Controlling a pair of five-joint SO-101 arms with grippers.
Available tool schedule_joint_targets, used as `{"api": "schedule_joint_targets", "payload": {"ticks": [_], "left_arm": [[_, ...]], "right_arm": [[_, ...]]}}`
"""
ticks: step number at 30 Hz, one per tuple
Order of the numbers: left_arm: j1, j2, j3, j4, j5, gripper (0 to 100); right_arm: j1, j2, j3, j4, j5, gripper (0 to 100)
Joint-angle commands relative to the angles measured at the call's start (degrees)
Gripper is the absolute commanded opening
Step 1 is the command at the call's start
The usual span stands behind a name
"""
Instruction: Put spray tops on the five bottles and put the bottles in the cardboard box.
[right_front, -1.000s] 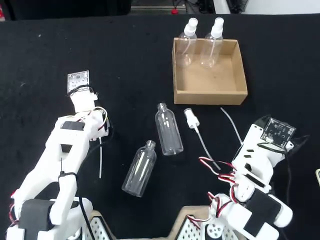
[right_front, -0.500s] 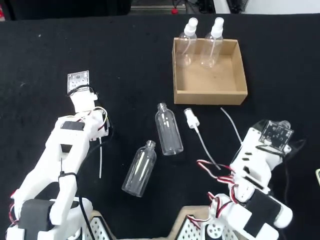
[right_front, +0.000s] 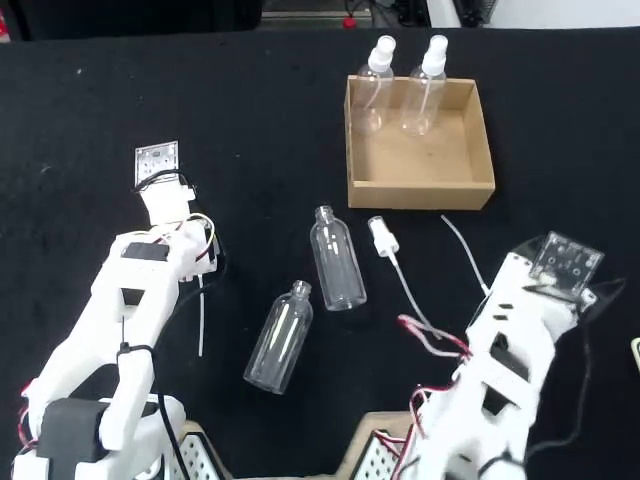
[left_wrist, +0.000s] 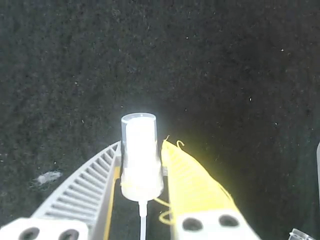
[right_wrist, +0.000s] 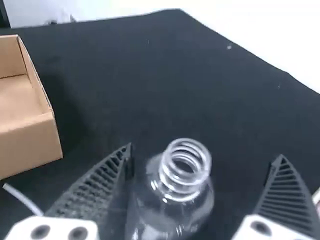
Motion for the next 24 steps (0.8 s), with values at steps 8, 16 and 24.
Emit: {"api": "schedule_joint_targets", "payload": {"ticks": [8, 16, 24], "left_arm": [[0.04, -2.29, -0.31, -0.97, 0.35, 3], [0.04, -2.29, -0.31, -0.97, 0.35, 3], [0.04, -2.29, -0.31, -0.97, 0.35, 3]], "right_arm": [[0.35, -30.46, 3.12, 25.85, 0.09, 38.4], [0.26, -37.58, 4.18, 32.70, -0.09, 38.4], [-1.76, -37.93, 4.18, 37.89, 0.09, 33.9]]}}
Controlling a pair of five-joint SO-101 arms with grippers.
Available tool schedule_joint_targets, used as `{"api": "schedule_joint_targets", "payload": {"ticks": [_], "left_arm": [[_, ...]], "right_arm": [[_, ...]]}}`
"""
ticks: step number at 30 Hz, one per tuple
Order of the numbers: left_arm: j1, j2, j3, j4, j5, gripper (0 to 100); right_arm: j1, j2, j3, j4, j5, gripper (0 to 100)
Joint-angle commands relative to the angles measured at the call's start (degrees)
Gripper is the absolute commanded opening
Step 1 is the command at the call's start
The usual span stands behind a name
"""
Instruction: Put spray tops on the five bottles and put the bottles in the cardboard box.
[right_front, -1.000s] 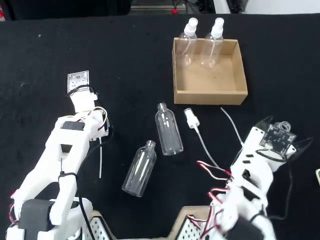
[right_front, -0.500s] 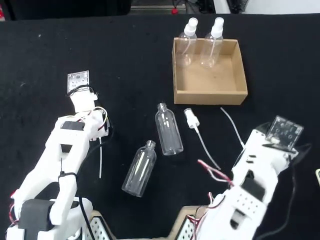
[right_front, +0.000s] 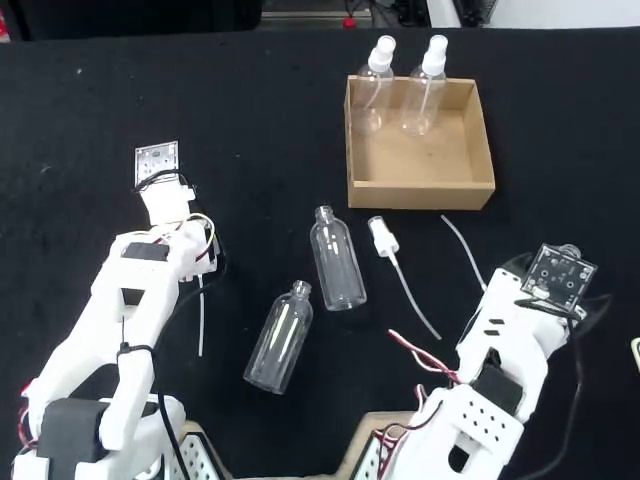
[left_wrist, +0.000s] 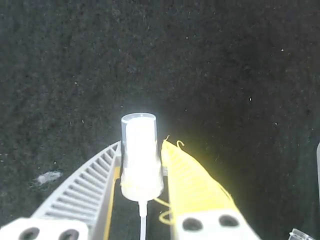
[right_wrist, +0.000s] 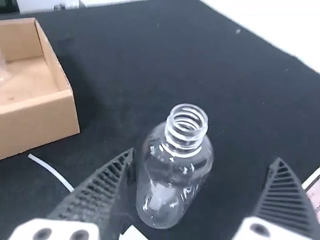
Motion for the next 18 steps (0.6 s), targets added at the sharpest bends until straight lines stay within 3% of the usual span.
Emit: {"api": "schedule_joint_targets", "payload": {"ticks": [1, 18], "left_arm": [[0.04, -2.29, -0.31, -0.97, 0.35, 3], [0.04, -2.20, -0.22, -0.97, 0.35, 3]], "right_arm": [[-1.23, -1.54, -0.13, -0.18, 0.09, 34.0], [-1.23, -1.10, -0.13, -3.69, 2.73, 33.9]]}}
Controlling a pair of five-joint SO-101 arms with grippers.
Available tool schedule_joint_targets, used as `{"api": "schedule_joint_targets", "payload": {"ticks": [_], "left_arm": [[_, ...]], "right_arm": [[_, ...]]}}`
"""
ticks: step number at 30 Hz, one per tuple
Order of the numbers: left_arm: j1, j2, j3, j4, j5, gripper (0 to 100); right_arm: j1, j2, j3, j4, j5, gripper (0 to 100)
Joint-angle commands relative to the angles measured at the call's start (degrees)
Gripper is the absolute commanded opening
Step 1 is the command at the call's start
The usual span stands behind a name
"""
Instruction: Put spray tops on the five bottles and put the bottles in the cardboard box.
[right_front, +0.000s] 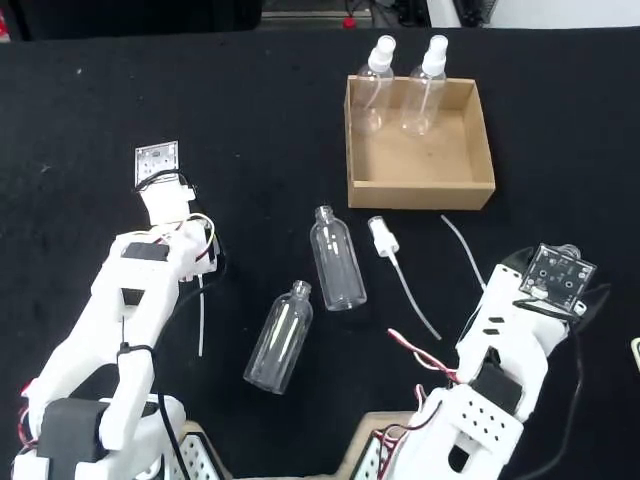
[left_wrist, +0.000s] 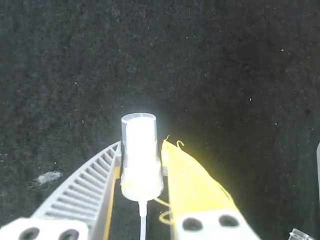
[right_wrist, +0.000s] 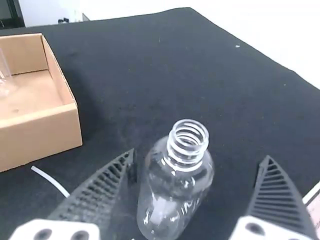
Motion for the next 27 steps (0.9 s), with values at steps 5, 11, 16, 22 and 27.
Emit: {"api": "schedule_joint_targets", "payload": {"ticks": [5, 11, 16, 22, 27], "left_arm": [[0.04, -2.20, -0.22, -0.97, 0.35, 3], [0.04, -2.20, -0.22, -0.88, 0.35, 3], [0.04, -2.20, -0.22, -0.88, 0.35, 3], [0.04, -2.20, -0.22, -0.88, 0.35, 3], [0.04, -2.20, -0.13, -0.88, 0.35, 3]], "right_arm": [[-0.53, -1.10, -0.22, 0.18, 3.08, 33.9], [-0.53, -1.10, -3.82, 8.00, 4.57, 33.8], [-0.26, -1.19, -8.84, 14.51, 4.66, 33.8], [-0.35, -1.19, -1.19, 3.78, 5.01, 33.8], [-0.35, -1.10, -0.57, 2.20, 4.66, 33.8]]}}
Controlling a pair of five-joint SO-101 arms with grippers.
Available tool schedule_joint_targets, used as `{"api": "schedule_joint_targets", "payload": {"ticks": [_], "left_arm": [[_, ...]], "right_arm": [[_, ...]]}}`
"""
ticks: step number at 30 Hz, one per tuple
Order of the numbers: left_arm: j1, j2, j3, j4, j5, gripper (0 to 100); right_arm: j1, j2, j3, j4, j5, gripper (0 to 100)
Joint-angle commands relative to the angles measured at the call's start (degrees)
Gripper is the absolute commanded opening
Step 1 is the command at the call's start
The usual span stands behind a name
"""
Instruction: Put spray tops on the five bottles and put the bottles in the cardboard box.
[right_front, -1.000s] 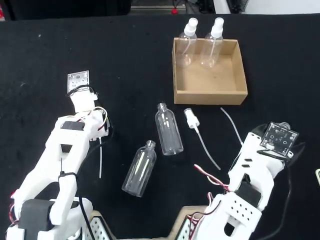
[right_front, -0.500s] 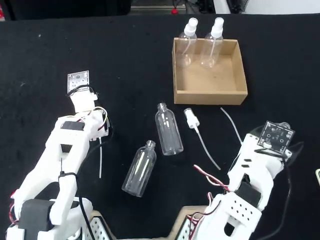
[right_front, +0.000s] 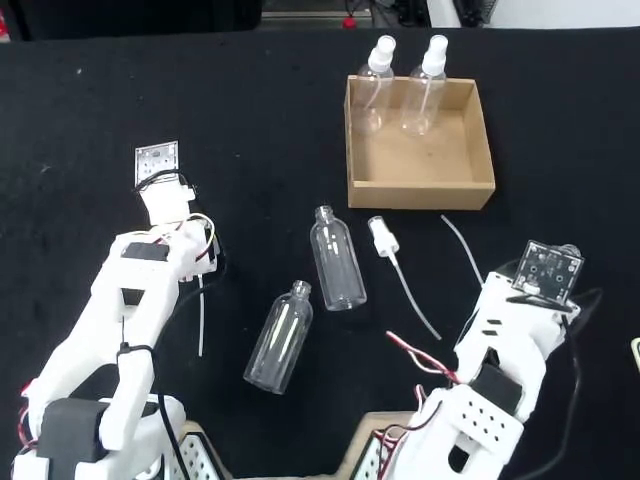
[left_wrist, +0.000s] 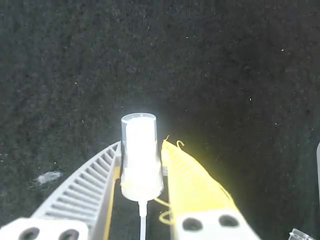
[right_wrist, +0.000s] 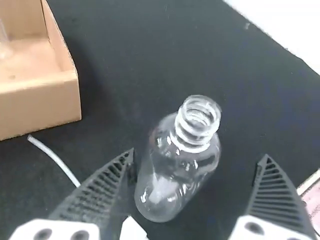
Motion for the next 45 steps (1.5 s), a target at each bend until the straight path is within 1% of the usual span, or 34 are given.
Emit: {"api": "schedule_joint_targets", "payload": {"ticks": [1, 6, 16, 19, 22, 26, 29, 35, 41, 45], "left_arm": [[0.04, -2.20, -0.04, -0.88, 0.35, 3], [0.04, -2.20, 0.13, -0.88, 0.35, 3], [0.04, -2.20, 0.40, -0.88, 0.35, 3], [0.04, -2.20, 0.40, -0.88, 0.35, 3], [0.04, -2.20, 0.40, -0.88, 0.35, 3], [-0.04, -2.20, 0.40, -0.88, 0.35, 3], [-0.04, -2.20, 0.40, -0.88, 0.35, 3], [-0.04, -2.20, 0.40, -1.14, 0.35, 3], [-0.04, -2.20, 0.40, -1.14, 0.35, 3], [-0.04, -2.20, 0.31, -1.05, 0.35, 3]], "right_arm": [[-0.44, -1.10, -0.92, -2.29, 0.44, 33.8], [-0.44, -1.10, -5.14, 3.96, 0.44, 33.8], [-0.44, -0.48, -5.76, 4.57, 0.79, 33.8], [-0.44, 3.65, -8.66, 5.89, 0.79, 33.8], [-0.35, 11.56, -14.37, 7.82, 0.70, 33.8], [-0.18, 21.41, -17.19, 3.60, 0.44, 33.9], [-0.09, 24.31, -15.52, -1.41, 0.44, 33.9], [-0.44, 22.46, -11.21, -7.21, 0.44, 33.9], [-0.44, 20.70, -10.51, -7.21, 0.44, 33.7], [-0.44, 20.44, -10.51, -7.30, 0.44, 25.6]]}}
